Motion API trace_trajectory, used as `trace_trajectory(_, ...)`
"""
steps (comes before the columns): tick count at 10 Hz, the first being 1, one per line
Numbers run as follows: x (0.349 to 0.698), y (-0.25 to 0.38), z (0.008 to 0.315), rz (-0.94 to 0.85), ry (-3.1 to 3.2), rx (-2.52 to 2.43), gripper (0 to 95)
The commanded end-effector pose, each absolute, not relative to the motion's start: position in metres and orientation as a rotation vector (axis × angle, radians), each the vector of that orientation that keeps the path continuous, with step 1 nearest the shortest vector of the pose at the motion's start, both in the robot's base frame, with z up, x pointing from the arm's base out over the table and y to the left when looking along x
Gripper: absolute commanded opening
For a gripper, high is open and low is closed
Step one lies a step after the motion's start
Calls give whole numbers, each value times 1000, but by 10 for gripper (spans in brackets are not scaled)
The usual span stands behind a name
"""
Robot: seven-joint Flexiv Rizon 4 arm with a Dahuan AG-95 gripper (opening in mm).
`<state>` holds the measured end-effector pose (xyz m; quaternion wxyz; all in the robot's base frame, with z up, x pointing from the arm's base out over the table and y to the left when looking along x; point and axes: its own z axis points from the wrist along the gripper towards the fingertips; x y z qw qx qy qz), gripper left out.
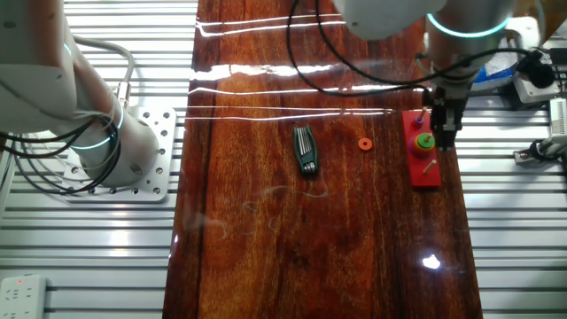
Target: Take out one Hanoi block and throw it aside
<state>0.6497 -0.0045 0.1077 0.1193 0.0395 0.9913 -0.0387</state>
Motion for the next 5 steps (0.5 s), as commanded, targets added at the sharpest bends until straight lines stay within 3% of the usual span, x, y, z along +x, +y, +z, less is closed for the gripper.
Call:
trace_trajectory(1,642,-7,96,-102,2883,107,570)
trace_trajectory(5,639,-5,91,-95,2869,122,570)
